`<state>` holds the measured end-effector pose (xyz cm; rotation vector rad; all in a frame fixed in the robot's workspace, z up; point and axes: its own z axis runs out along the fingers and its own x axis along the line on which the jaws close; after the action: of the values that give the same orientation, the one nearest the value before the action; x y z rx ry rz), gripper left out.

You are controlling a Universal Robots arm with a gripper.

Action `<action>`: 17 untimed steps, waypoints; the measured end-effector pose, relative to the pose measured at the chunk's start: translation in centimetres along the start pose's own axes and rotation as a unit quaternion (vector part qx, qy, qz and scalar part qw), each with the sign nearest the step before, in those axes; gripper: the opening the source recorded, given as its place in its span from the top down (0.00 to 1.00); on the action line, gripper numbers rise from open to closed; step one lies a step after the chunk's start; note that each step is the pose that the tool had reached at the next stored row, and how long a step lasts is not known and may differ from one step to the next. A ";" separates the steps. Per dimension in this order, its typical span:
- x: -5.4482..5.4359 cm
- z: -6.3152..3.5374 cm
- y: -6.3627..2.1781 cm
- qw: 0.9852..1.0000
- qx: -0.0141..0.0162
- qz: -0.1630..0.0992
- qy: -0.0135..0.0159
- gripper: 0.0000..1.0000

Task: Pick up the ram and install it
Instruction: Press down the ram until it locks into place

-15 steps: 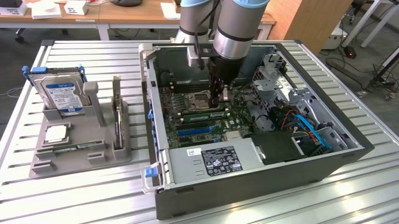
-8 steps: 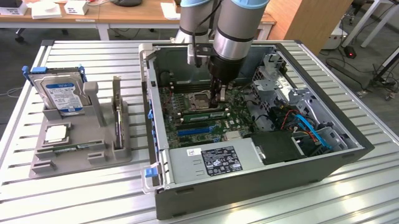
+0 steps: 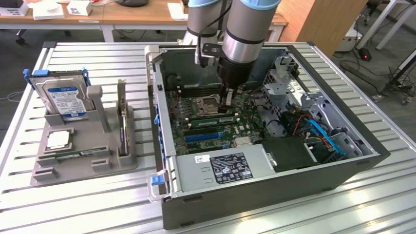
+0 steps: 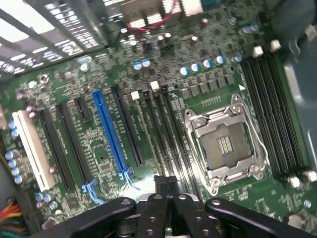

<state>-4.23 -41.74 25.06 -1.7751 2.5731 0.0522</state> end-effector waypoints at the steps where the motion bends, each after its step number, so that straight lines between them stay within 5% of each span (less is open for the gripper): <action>1: 0.0 0.00 0.00 1.000 0.000 0.008 0.000 0.91; 9: 0.0 0.02 0.01 0.998 0.002 0.065 -0.001 0.91; 17: 0.0 0.04 0.04 0.993 0.004 0.121 -0.002 0.91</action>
<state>-4.28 -41.74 25.02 -1.4488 2.7657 0.0487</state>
